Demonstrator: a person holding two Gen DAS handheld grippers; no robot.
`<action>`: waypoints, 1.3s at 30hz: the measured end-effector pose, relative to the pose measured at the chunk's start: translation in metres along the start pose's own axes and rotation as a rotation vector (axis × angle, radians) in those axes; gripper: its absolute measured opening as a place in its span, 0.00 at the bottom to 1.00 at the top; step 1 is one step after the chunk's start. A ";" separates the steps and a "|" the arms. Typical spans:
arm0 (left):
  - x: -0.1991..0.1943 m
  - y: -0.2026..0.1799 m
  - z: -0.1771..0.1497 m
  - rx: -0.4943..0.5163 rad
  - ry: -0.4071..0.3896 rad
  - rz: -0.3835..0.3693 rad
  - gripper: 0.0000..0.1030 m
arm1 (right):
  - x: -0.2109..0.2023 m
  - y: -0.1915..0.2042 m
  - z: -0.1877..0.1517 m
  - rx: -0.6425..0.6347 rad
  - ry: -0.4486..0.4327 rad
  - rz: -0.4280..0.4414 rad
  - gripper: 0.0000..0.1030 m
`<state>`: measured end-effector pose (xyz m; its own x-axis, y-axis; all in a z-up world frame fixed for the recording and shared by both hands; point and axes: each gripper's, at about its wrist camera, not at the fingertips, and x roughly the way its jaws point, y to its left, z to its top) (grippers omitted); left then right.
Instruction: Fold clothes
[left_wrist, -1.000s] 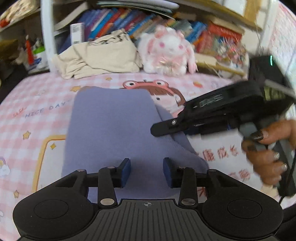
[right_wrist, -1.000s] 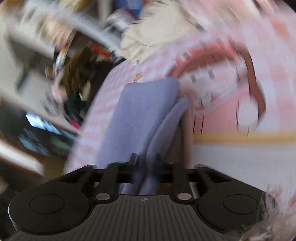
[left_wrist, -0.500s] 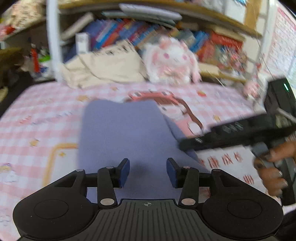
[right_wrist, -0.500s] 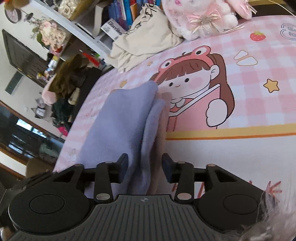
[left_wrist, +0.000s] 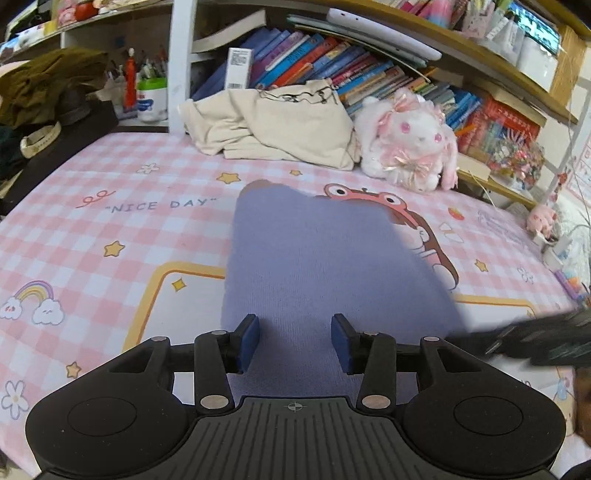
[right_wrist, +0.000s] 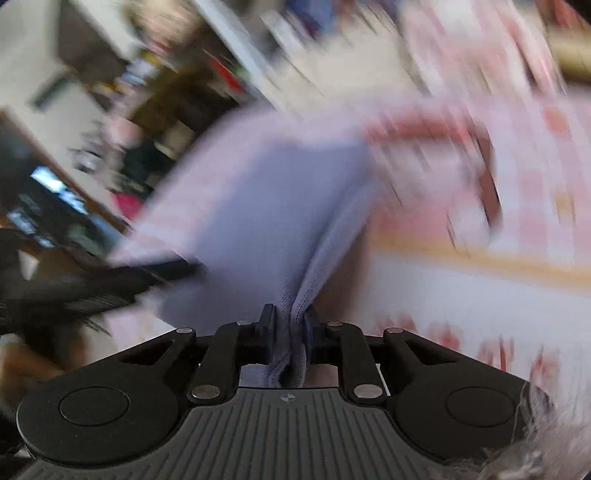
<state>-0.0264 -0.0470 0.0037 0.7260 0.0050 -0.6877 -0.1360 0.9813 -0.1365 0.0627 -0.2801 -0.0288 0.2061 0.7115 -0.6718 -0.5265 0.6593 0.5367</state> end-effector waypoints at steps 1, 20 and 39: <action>0.001 -0.001 0.000 0.008 0.002 -0.001 0.42 | 0.006 -0.007 -0.002 0.044 0.021 0.003 0.14; -0.012 -0.018 -0.007 0.042 -0.025 -0.030 0.42 | 0.020 -0.021 0.041 0.207 -0.011 0.082 0.44; -0.013 -0.018 -0.008 -0.032 -0.025 0.015 0.48 | 0.008 -0.004 0.026 0.050 -0.056 -0.029 0.36</action>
<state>-0.0391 -0.0663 0.0095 0.7400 0.0248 -0.6722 -0.1684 0.9743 -0.1494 0.0875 -0.2709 -0.0229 0.2676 0.7035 -0.6584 -0.4782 0.6902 0.5431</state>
